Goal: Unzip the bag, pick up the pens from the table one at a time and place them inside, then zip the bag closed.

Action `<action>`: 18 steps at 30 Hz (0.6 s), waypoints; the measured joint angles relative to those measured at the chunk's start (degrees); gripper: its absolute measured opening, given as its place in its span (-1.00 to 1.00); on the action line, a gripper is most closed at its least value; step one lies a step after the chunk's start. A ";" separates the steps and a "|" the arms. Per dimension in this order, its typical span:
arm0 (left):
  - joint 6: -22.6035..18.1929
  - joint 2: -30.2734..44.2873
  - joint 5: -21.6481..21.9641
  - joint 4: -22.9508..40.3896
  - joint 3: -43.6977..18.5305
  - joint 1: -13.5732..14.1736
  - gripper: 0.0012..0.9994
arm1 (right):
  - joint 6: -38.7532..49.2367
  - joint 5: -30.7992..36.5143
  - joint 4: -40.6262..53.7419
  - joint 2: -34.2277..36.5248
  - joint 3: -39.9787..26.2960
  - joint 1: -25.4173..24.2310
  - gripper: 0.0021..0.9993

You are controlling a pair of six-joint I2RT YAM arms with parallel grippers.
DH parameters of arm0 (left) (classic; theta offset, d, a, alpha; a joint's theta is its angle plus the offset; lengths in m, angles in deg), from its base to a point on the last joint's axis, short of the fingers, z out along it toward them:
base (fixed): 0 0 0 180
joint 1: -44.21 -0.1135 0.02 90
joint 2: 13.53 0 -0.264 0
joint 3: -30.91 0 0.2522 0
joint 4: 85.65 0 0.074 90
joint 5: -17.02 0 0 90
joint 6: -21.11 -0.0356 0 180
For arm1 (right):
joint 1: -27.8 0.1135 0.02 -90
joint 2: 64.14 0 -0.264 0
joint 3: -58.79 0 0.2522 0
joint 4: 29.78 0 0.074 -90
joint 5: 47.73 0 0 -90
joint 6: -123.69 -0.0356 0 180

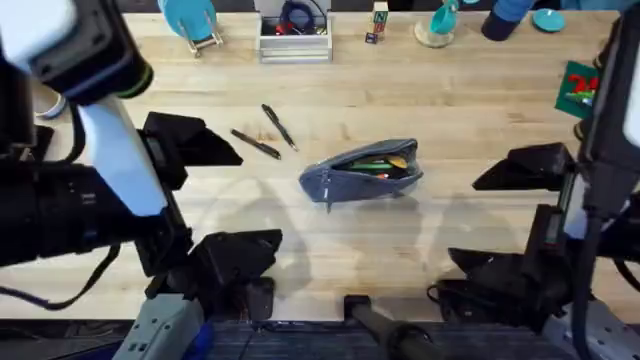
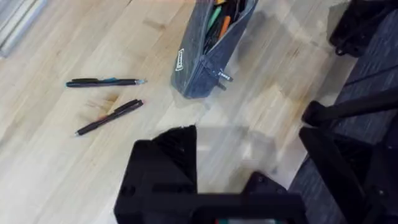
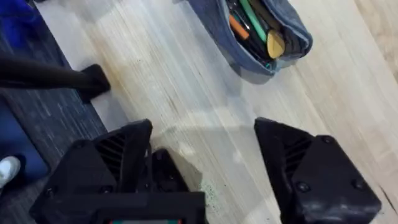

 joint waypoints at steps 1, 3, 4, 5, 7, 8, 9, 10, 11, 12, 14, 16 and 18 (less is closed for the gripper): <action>-0.23 0.00 0.21 -0.59 0.00 0.00 0.99 | 0.00 -0.01 0.01 0.00 0.00 0.00 0.99; -1.29 0.00 1.51 -2.17 0.00 0.00 0.99 | 0.00 0.00 -0.02 0.00 0.00 0.00 0.99; -1.80 0.00 2.53 -2.69 0.00 0.00 0.99 | 0.00 0.00 0.01 0.00 0.00 0.00 0.99; -2.22 0.00 3.49 -2.69 0.00 0.00 0.99 | 0.00 0.00 -0.01 0.02 0.00 0.00 0.99; -2.97 0.00 5.20 -2.71 0.00 0.00 0.99 | 0.00 -0.01 0.01 0.01 0.00 0.00 0.99; -3.44 0.00 5.89 -3.37 0.00 0.00 0.99 | 0.00 0.00 -0.01 0.01 0.00 0.00 0.99; -3.92 0.00 6.31 -4.53 0.00 0.00 0.99 | 0.00 -0.02 0.01 0.00 0.00 0.00 0.99; -4.26 0.00 6.67 -6.04 0.00 0.00 0.99 | 0.00 0.00 0.01 0.00 0.00 0.00 1.00; -4.46 0.00 7.00 -7.71 0.00 0.00 0.99 | -0.01 0.00 0.01 0.01 0.00 0.00 1.00; -4.54 0.00 7.23 -9.28 0.00 0.00 0.99 | -0.02 0.00 0.01 0.02 0.00 0.00 0.99; -3.36 0.02 7.51 -13.21 0.00 0.00 0.99 | -0.02 -0.02 0.01 0.01 0.00 0.00 0.99; 0.21 0.40 7.90 -17.49 0.00 0.00 0.99 | -0.02 0.00 -0.01 0.02 0.00 0.00 1.00; 6.34 1.58 8.94 -21.67 -0.06 0.00 0.99 | -0.01 0.00 -0.01 0.02 0.00 0.00 1.00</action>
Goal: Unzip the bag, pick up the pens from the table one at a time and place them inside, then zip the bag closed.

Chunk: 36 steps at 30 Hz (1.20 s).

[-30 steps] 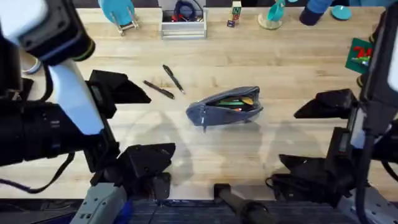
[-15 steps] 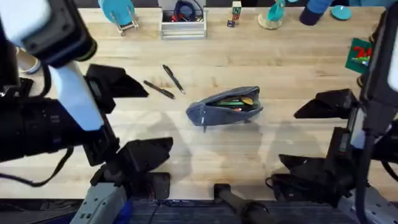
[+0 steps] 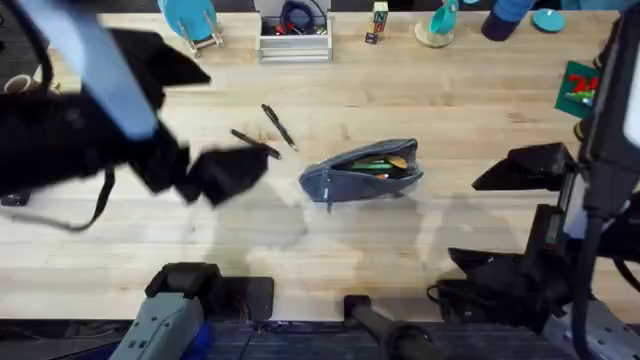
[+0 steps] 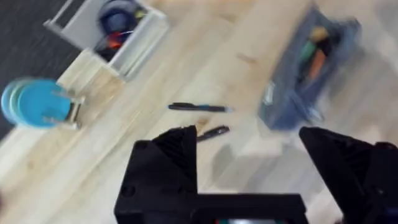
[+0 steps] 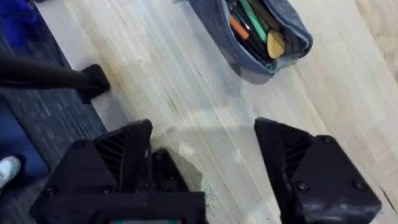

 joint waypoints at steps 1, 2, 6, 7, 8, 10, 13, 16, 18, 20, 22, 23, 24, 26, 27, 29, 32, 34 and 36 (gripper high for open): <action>3.36 0.85 0.60 -1.65 -0.03 0.00 0.99 | -0.02 0.00 -0.01 -0.02 0.00 0.00 1.00; 7.78 2.18 1.55 -3.44 -0.06 0.00 0.99 | -0.02 0.00 0.02 0.00 0.00 0.00 1.00; 23.13 8.91 4.34 -6.35 -0.20 0.00 0.99 | -0.02 -0.02 -0.01 -0.01 0.00 0.00 1.00; 26.57 10.84 4.73 -6.51 -0.20 0.00 0.99 | -0.02 0.00 0.02 -0.02 0.00 0.00 1.00; 30.42 12.88 5.01 -6.51 -0.20 -0.04 0.99 | -0.02 0.00 -0.01 -0.02 0.02 0.00 1.00; 37.91 16.66 5.59 -5.75 -0.20 -0.05 0.99 | -0.02 -0.01 0.02 -0.01 0.01 0.00 0.99; 47.19 21.81 5.99 -5.34 -0.20 -0.11 0.99 | -0.02 -0.02 0.00 -0.02 0.02 0.00 0.99; 52.64 26.40 6.04 -6.65 -0.20 -0.15 0.99 | -0.02 0.00 -0.01 -0.01 0.01 0.00 1.00; 55.41 29.08 6.01 -7.69 -0.20 -0.15 0.99 | -0.02 -0.02 0.02 -0.02 0.02 0.00 1.00; 57.77 32.09 6.01 -7.82 -0.20 -0.15 0.99 | -0.02 -0.01 0.02 -0.02 0.02 0.00 0.99; 59.36 35.31 6.02 -7.66 -0.20 -0.15 0.99 | -0.01 0.00 -0.01 -0.01 0.02 0.00 1.00; 60.01 36.91 6.01 -7.51 -0.20 -0.15 0.99 | 0.00 -0.01 0.00 0.01 0.02 0.00 1.00; 60.66 38.37 6.04 -7.26 -0.20 -0.15 0.99 | -0.02 0.00 -0.01 -0.01 0.02 0.00 1.00; 62.40 41.45 6.12 -6.84 -0.20 -0.15 0.99 | -0.02 -0.01 0.02 -0.02 0.02 0.00 1.00; 63.46 42.93 6.57 -6.87 -0.20 -0.15 0.99 | -0.02 0.00 0.02 0.00 0.02 0.00 0.99; 66.07 45.15 8.45 -6.88 -0.20 -0.15 0.99 | -0.02 -0.01 0.02 -0.01 0.02 0.00 0.99; 71.58 46.80 13.17 -6.73 -0.20 -0.15 0.99 | -0.02 0.00 0.02 -0.02 0.02 0.00 1.00; 75.17 46.90 16.49 -6.81 -0.20 -0.15 0.99 | -0.01 0.00 0.00 -0.02 0.02 0.00 1.00; 78.43 46.89 19.62 -7.40 -0.20 -0.15 0.99 | -0.02 -0.01 0.01 0.00 0.02 0.00 1.00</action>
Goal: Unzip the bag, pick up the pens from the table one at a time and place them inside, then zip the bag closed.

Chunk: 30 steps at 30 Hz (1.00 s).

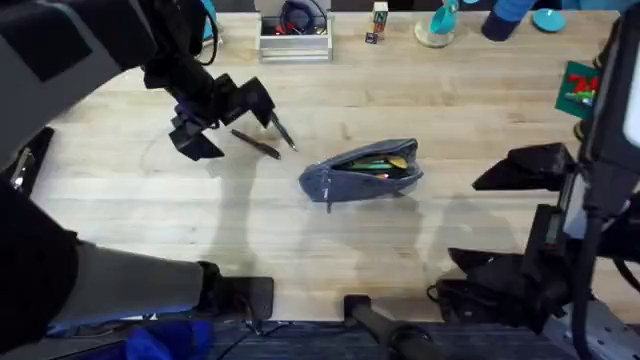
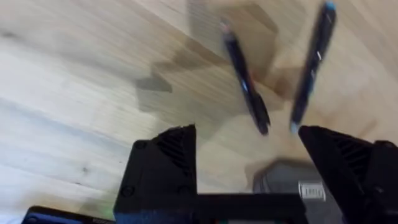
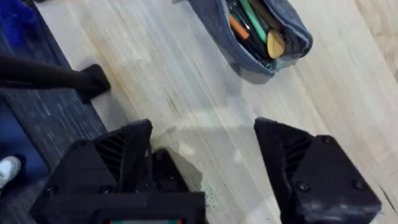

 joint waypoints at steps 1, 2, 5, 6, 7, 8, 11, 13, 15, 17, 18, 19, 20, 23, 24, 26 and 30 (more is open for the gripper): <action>1.45 0.01 1.40 -0.48 0.00 0.00 0.99 | 0.00 -0.01 0.01 0.01 0.00 0.00 0.99; 2.61 0.01 2.52 -1.14 0.00 0.00 0.99 | 0.00 -0.01 -0.01 -0.01 0.00 0.00 0.99; 5.23 0.04 4.83 -3.44 0.00 0.00 0.99 | 0.00 -0.01 0.01 -0.01 0.00 0.00 1.00; 5.75 0.16 5.15 -3.79 0.00 0.00 0.99 | 0.01 0.00 0.00 -0.01 0.00 0.00 0.99; 6.21 0.46 5.33 -4.06 0.00 0.00 0.99 | 0.02 -0.01 -0.01 0.00 0.00 0.00 0.99; 6.62 1.05 5.36 -4.34 0.00 0.00 0.99 | 0.02 -0.01 0.01 -0.01 0.00 0.00 0.99; 7.42 3.65 5.32 -5.36 0.00 0.00 0.99 | 0.00 0.01 0.01 0.01 0.00 0.00 0.99; 8.33 5.60 5.30 -5.82 0.00 0.00 0.99 | 0.01 0.00 -0.01 0.00 0.00 0.00 0.99; 9.34 7.22 5.30 -6.44 0.00 0.00 0.99 | 0.00 -0.01 -0.01 0.01 0.00 0.00 1.00; 10.67 8.39 5.34 -6.70 0.00 0.15 0.99 | 0.00 -0.01 0.00 -0.01 0.00 0.00 1.00; 11.37 8.71 5.36 -6.89 0.02 0.29 0.99 | 0.00 -0.01 0.01 0.01 0.00 0.00 1.00; 11.93 8.95 5.41 -7.23 0.03 0.51 0.99 | 0.00 -0.01 -0.01 0.01 0.00 0.00 1.00; 12.57 9.07 5.46 -8.08 0.20 0.93 0.99 | 0.01 -0.01 -0.01 -0.01 0.00 0.00 0.99; 14.38 9.06 6.13 -9.99 1.27 2.61 0.97 | 0.00 0.00 0.00 0.00 0.00 0.00 1.00; 14.81 8.88 7.03 -10.39 1.68 3.22 0.95 | 0.00 -0.01 -0.01 -0.01 0.00 0.00 1.00; 15.81 8.21 8.34 -11.25 2.65 4.00 0.93 | 0.00 0.00 -0.01 0.00 0.00 0.00 0.99; 17.24 7.25 9.57 -12.46 4.05 4.56 0.92 | 0.00 0.00 -0.01 -0.01 0.00 0.00 0.99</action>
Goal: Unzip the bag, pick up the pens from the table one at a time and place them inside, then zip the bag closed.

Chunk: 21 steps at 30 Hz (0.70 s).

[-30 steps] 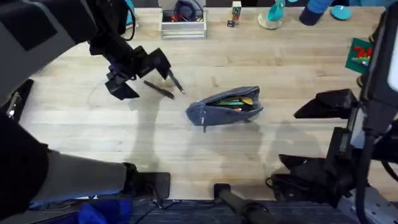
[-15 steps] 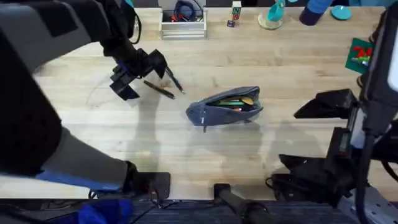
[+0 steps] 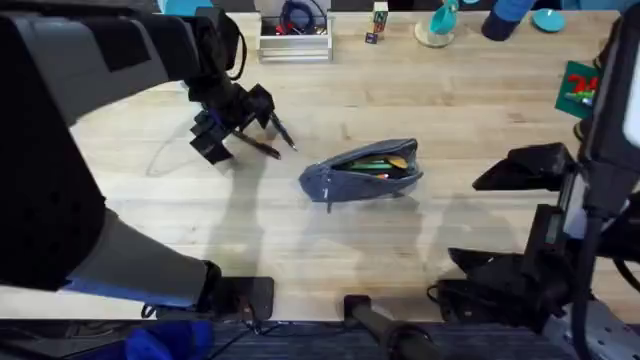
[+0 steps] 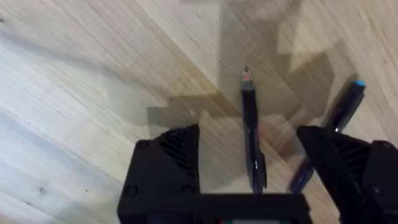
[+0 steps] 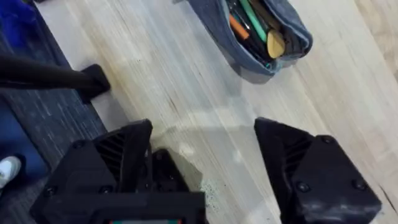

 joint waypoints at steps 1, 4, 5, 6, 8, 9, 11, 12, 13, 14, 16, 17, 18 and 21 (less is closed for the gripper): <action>0.26 -0.07 0.15 0.03 0.05 -0.01 0.88 | 0.00 0.01 0.02 0.00 0.00 0.00 0.99; 0.90 -0.14 1.20 0.86 0.48 -0.11 0.32 | 0.00 0.01 0.02 0.02 0.00 0.00 1.00; 1.04 -0.23 1.12 0.86 0.56 -0.14 0.14 | 0.00 0.01 0.02 0.00 0.00 0.00 1.00; 1.25 -0.23 0.95 0.87 0.60 -0.11 0.00 | 0.00 0.00 0.01 0.01 0.00 0.00 1.00; 1.66 -0.25 0.56 0.89 0.60 -0.10 -0.26 | 0.00 0.01 0.02 0.00 0.00 0.00 0.99; 1.77 -0.27 0.32 0.75 0.58 -0.10 -0.38 | 0.00 -0.01 0.02 0.00 0.00 0.00 0.99; 2.12 -0.27 -0.42 0.45 0.58 -0.10 -0.64 | 0.00 0.01 0.00 0.02 0.00 0.00 1.00; 2.16 -0.27 -0.68 0.30 0.57 -0.09 -0.77 | 0.00 0.01 0.02 0.00 0.00 0.00 1.00; 2.16 -0.29 -0.67 0.34 0.51 -0.06 -0.87 | 0.00 -0.01 0.01 0.00 0.00 0.00 1.00; 2.29 -0.29 -0.73 0.32 0.49 -0.08 -0.90 | 0.00 -0.01 0.00 0.00 0.00 0.00 1.00; 2.37 -0.31 -0.71 0.35 0.47 -0.12 -0.91 | 0.00 -0.01 0.00 0.01 0.00 0.00 0.99; 2.40 -0.29 -0.71 0.36 0.47 -0.12 -0.90 | 0.00 0.01 0.02 0.00 0.00 0.00 0.99; 2.45 -0.29 -0.71 0.36 0.47 -0.12 -0.91 | 0.00 -0.01 0.02 0.02 0.02 0.00 0.99; 2.56 -0.29 -0.71 0.41 0.45 -0.12 -0.92 | 0.00 -0.01 0.02 0.00 0.02 0.00 0.99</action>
